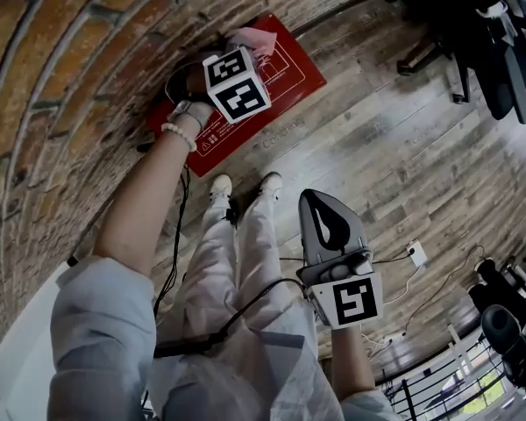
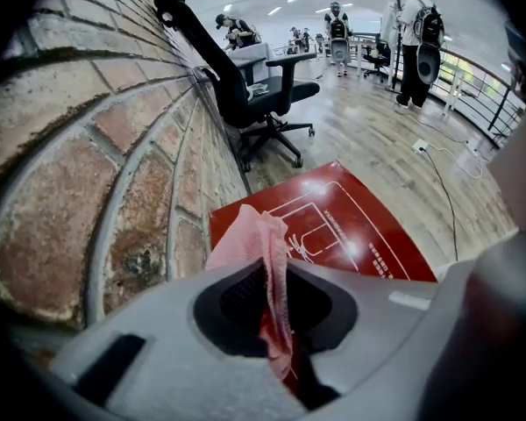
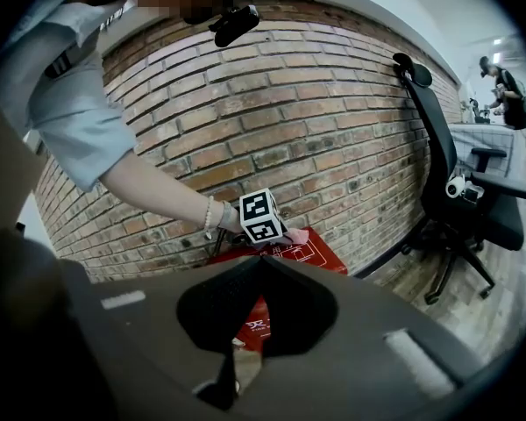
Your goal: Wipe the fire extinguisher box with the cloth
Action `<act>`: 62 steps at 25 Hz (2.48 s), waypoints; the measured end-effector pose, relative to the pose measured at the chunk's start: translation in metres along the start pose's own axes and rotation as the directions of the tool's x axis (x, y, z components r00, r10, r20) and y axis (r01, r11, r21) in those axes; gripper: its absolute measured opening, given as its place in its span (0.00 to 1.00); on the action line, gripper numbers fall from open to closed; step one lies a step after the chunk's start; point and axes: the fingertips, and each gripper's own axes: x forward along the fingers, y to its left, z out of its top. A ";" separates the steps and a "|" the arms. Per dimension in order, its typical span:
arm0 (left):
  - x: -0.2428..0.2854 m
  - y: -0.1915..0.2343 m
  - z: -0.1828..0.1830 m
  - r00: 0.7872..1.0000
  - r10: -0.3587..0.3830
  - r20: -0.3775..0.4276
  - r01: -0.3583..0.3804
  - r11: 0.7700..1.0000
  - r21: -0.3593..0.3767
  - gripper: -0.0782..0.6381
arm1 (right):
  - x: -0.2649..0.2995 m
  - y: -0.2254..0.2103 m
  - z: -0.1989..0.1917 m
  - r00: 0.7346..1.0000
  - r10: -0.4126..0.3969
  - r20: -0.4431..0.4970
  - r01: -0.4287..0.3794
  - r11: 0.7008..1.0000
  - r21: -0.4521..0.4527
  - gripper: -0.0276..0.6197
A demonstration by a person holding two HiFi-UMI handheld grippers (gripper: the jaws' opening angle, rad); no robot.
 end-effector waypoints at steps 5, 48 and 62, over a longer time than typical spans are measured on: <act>-0.005 -0.006 -0.011 1.000 0.002 0.007 -0.002 1.000 -0.001 0.12 | 0.005 0.007 0.001 1.000 0.005 0.000 -0.005 1.000 -0.008 0.05; -0.087 -0.093 -0.185 0.998 -0.049 -0.039 0.045 0.992 -0.118 0.12 | 0.025 0.113 0.004 0.996 0.087 0.007 -0.086 0.994 -0.068 0.05; -0.105 -0.118 -0.233 0.997 -0.060 -0.039 0.054 0.987 -0.154 0.12 | 0.024 0.135 0.002 0.997 0.081 0.000 -0.080 0.993 -0.081 0.05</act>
